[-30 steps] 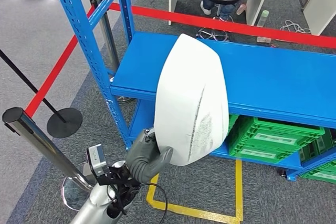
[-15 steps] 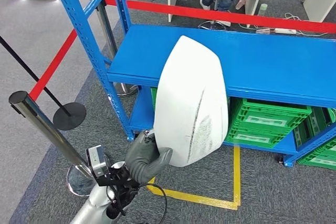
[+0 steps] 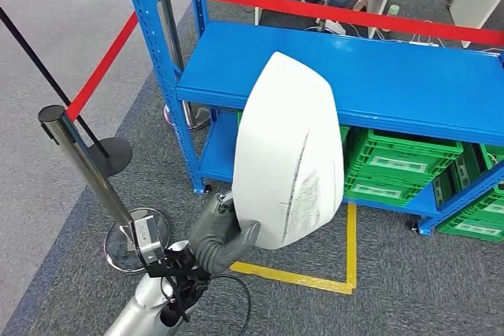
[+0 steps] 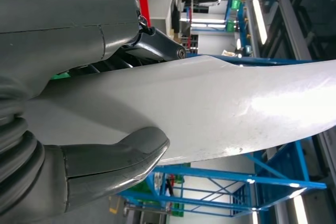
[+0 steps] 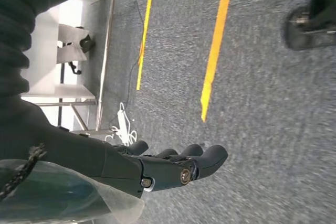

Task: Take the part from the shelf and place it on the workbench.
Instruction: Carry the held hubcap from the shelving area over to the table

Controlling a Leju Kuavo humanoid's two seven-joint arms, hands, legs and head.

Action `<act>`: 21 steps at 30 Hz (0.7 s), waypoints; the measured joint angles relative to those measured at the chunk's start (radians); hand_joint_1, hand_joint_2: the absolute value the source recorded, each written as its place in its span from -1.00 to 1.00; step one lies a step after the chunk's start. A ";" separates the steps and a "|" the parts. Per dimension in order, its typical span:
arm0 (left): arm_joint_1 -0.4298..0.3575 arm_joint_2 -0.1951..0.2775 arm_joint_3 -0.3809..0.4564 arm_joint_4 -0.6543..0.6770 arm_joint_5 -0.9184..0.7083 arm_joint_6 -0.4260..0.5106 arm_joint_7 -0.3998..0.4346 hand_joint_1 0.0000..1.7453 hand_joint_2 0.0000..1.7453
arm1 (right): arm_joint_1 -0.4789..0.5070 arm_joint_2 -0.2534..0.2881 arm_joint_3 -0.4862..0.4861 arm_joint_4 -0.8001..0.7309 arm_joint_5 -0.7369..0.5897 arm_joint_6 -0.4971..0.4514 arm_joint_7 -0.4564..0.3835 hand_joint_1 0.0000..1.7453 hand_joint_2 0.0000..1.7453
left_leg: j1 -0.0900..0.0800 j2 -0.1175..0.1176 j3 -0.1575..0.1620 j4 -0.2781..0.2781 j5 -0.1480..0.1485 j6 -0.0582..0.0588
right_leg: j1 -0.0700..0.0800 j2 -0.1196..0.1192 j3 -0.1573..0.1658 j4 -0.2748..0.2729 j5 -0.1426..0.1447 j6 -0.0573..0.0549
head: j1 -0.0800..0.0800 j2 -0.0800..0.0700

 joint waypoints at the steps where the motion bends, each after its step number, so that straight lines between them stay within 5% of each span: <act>1: 0.000 0.000 0.000 0.001 0.000 -0.001 0.000 1.00 1.00 | 0.000 -0.001 0.000 0.000 0.000 0.000 0.000 -1.00 1.00 | 0.000 0.000 -0.016 0.003 0.010 -0.003 | 0.000 0.000 0.036 -0.038 0.034 0.000 | 0.000 0.000; 3: -0.001 0.000 0.000 0.001 0.001 -0.001 0.000 1.00 1.00 | -0.002 -0.002 0.000 0.000 0.001 0.000 -0.001 -1.00 1.00 | -0.001 -0.001 -0.043 0.015 0.026 -0.010 | -0.001 0.001 0.143 -0.182 0.062 0.000 | 0.000 0.000; 5: -0.001 -0.002 0.000 0.001 0.003 -0.002 0.000 1.00 1.00 | -0.005 -0.002 0.000 0.000 0.003 0.002 -0.001 -1.00 1.00 | -0.004 -0.001 -0.059 0.026 0.041 -0.020 | 0.001 0.003 0.210 -0.292 0.040 -0.010 | 0.000 0.000; 8: 0.000 -0.003 -0.002 0.002 0.005 -0.004 0.000 1.00 1.00 | -0.004 -0.002 0.000 0.000 0.003 0.003 -0.001 -1.00 1.00 | -0.002 -0.002 -0.069 0.031 0.052 -0.035 | 0.002 0.000 0.201 -0.312 0.043 -0.036 | 0.000 0.000; 10: 0.000 -0.002 -0.002 0.003 0.005 -0.004 0.000 1.00 1.00 | -0.004 -0.003 0.000 0.000 0.003 0.002 0.000 -1.00 1.00 | 0.001 -0.004 -0.085 0.081 -0.010 -0.049 | -0.001 -0.004 0.183 -0.313 0.062 -0.053 | -0.002 0.000; 12: 0.001 0.000 -0.004 0.003 0.006 -0.005 0.001 1.00 1.00 | -0.004 -0.003 0.000 0.000 0.004 0.002 0.000 -1.00 1.00 | 0.006 -0.005 -0.113 0.203 -0.115 -0.060 | 0.000 -0.006 0.165 -0.311 0.083 -0.060 | -0.005 0.000; 14: 0.004 0.002 -0.008 0.004 0.006 -0.005 0.001 1.00 1.00 | -0.003 -0.003 0.000 0.000 0.006 0.003 0.000 -1.00 1.00 | 0.009 -0.005 -0.122 0.307 -0.158 -0.065 | 0.002 -0.008 0.142 -0.306 0.103 -0.060 | -0.006 0.000; 16: 0.005 0.003 -0.011 0.006 0.006 -0.005 0.001 1.00 1.00 | -0.002 -0.003 0.000 0.000 0.007 0.003 0.001 -1.00 1.00 | 0.008 -0.005 -0.069 0.274 -0.126 -0.059 | 0.004 -0.007 0.116 -0.300 0.118 -0.058 | -0.006 0.000; 19: 0.003 0.002 -0.016 0.007 0.006 -0.006 0.001 1.00 1.00 | -0.003 -0.002 0.000 0.000 0.008 0.003 0.001 -1.00 1.00 | 0.002 -0.006 0.076 0.061 -0.084 -0.032 | 0.010 -0.005 0.092 -0.292 0.136 -0.052 | -0.005 0.000; 21: 0.004 0.002 -0.018 0.007 0.006 -0.007 0.001 1.00 1.00 | -0.003 -0.001 0.000 0.000 0.009 0.003 0.000 -1.00 1.00 | -0.003 -0.006 0.105 0.004 -0.086 -0.020 | 0.009 -0.006 0.085 -0.291 0.148 -0.041 | -0.005 0.000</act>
